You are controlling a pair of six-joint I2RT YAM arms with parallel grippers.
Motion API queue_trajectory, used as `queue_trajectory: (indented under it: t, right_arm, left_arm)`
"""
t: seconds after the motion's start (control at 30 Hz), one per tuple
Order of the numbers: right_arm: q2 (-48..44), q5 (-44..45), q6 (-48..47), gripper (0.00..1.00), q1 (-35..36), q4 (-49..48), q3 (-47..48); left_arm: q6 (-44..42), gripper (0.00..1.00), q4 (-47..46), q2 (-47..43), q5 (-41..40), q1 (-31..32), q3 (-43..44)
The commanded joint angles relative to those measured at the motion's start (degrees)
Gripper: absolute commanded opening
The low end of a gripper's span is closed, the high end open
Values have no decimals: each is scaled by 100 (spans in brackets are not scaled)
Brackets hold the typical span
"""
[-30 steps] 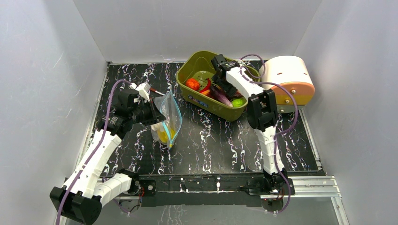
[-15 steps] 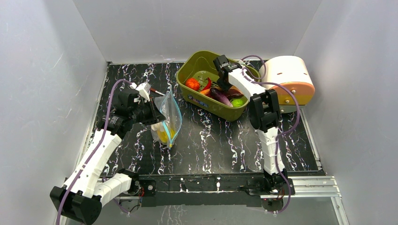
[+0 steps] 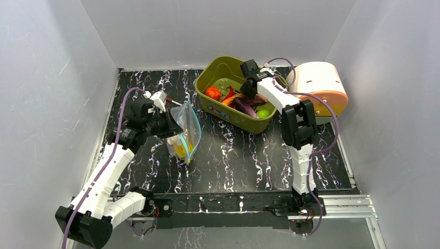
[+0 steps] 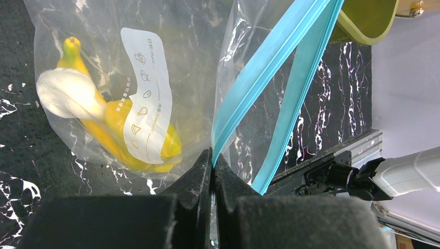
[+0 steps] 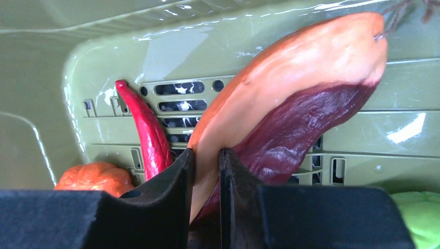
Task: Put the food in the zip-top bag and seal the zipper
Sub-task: Pick up the fake food from the bin.
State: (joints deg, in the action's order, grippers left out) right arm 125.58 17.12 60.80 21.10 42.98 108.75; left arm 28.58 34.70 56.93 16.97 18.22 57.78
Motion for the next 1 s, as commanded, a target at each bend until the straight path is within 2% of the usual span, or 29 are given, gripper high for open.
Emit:
queue_trajectory:
  t: [0.0,0.43,0.5,0.6,0.77,0.87,0.97]
  right_arm:
    - [-679,-211,-510,0,-17,-750,-207]
    - [-2167,-543,-1379,0,-18,-1817,-1417]
    - [-2495,-579,-1746,0,-1,-2423,-1778]
    - [-3061,-587,-2165,0,-8,-3665,-2502]
    - [-3746,-347,-2683,0,10,-4964,-3432]
    - [-4092,-598,-3081,0,12,-6085,-4106]
    - [-4226,-863,-3364,0,12,-6380,-4186]
  left_arm:
    - [-19,0,-94,-75,-13,7,154]
    - [-155,0,-127,-250,-433,6,419]
    - [-171,0,-162,-301,-643,6,511]
    - [116,0,-401,-374,-370,6,493]
    - [347,0,-771,-465,-189,6,408]
    - [312,0,-848,-490,80,7,456]
    - [230,0,-730,-433,184,6,641]
